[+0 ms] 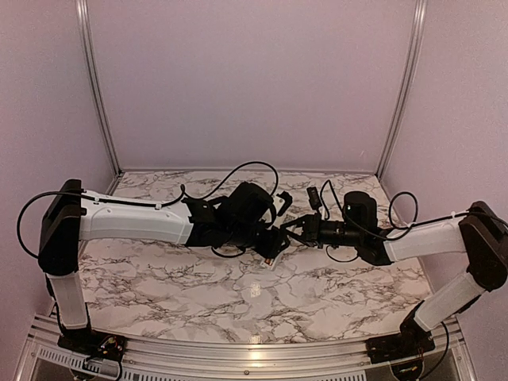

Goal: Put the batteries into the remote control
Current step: Pass from the right arm to the left, then place the remote control without the battery cover at the center of the board.

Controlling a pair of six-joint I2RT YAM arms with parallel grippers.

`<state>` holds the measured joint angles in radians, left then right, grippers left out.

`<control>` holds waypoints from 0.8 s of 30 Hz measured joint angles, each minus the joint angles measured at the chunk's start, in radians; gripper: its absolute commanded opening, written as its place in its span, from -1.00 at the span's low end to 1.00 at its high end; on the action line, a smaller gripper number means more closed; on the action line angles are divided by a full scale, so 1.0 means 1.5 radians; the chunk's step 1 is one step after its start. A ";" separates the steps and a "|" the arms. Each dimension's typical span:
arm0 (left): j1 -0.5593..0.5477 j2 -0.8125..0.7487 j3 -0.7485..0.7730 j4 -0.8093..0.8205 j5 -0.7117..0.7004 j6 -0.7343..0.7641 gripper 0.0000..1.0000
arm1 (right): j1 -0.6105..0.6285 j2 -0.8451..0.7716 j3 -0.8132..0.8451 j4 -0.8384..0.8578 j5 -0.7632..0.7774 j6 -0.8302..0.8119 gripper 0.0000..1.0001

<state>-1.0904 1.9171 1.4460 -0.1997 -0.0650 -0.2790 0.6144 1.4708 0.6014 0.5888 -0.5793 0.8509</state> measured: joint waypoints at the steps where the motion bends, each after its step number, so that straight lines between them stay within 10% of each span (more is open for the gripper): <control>1: -0.003 0.000 0.000 0.000 -0.004 -0.006 -0.36 | 0.000 -0.002 0.000 -0.002 0.002 -0.001 -0.60; 10: 0.017 -0.001 -0.015 -0.026 0.022 0.033 -0.43 | -0.034 -0.045 -0.008 -0.027 -0.023 -0.011 0.44; 24: 0.040 0.044 0.023 -0.279 0.150 0.300 -0.40 | -0.103 -0.267 -0.042 -0.184 0.046 -0.139 0.97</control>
<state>-1.0309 1.9827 1.4799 -0.6186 0.1604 0.1703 0.4599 1.0710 0.5385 0.3130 -0.5102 0.6422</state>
